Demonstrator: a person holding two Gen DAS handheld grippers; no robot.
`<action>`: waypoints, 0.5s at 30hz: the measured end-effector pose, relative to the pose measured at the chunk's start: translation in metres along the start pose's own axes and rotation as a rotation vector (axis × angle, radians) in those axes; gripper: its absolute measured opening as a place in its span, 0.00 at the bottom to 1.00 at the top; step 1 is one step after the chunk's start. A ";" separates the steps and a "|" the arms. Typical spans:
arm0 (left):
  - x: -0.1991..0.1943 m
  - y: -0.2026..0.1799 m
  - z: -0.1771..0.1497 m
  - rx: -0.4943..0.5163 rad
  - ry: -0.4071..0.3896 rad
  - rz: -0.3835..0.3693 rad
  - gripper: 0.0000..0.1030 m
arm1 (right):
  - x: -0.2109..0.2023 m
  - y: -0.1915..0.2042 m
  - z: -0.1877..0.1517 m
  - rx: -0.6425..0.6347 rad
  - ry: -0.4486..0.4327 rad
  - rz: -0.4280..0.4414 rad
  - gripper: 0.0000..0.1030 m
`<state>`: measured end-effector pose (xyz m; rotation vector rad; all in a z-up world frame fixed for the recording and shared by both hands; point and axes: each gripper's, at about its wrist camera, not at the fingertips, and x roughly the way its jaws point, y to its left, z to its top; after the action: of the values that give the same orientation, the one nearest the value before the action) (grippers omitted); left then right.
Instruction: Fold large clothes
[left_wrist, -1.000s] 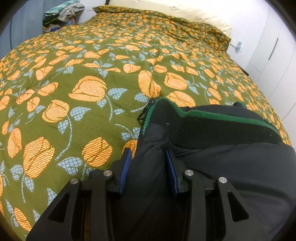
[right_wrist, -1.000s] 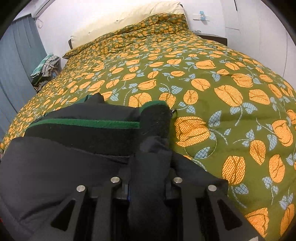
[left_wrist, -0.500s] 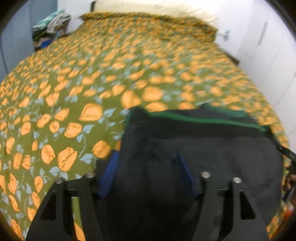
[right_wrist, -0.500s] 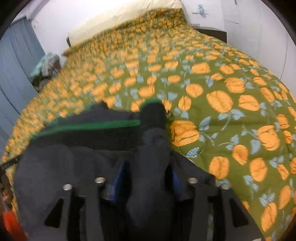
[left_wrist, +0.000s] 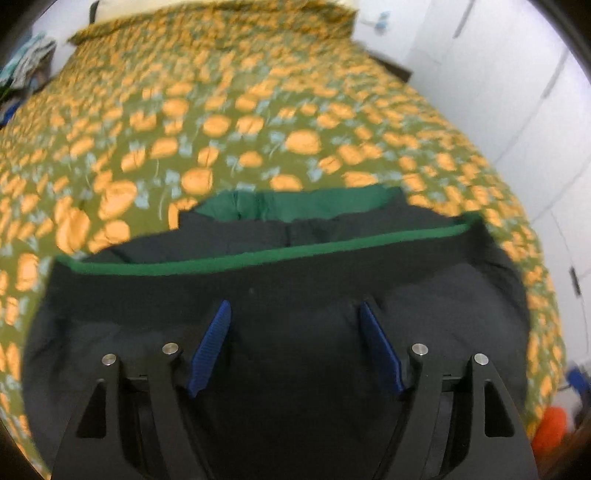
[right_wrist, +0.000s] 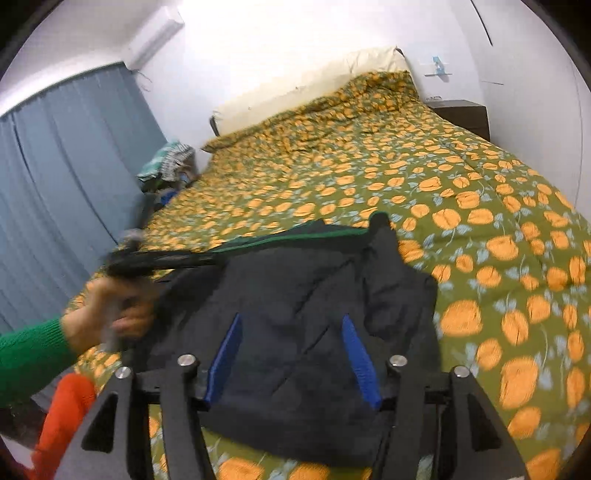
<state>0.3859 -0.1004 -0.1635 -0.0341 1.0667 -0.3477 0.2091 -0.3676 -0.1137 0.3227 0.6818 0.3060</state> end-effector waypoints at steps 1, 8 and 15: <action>0.007 0.000 -0.002 0.006 -0.006 0.005 0.75 | -0.004 0.000 -0.007 0.006 -0.006 0.007 0.58; 0.023 0.001 -0.016 0.058 -0.017 0.031 0.78 | -0.003 -0.006 -0.031 0.046 0.007 0.046 0.58; -0.027 -0.019 -0.033 0.155 -0.018 -0.014 0.76 | 0.000 -0.007 -0.034 0.035 0.010 0.058 0.58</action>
<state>0.3407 -0.1054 -0.1529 0.0941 1.0190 -0.4409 0.1882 -0.3674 -0.1410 0.3748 0.6888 0.3515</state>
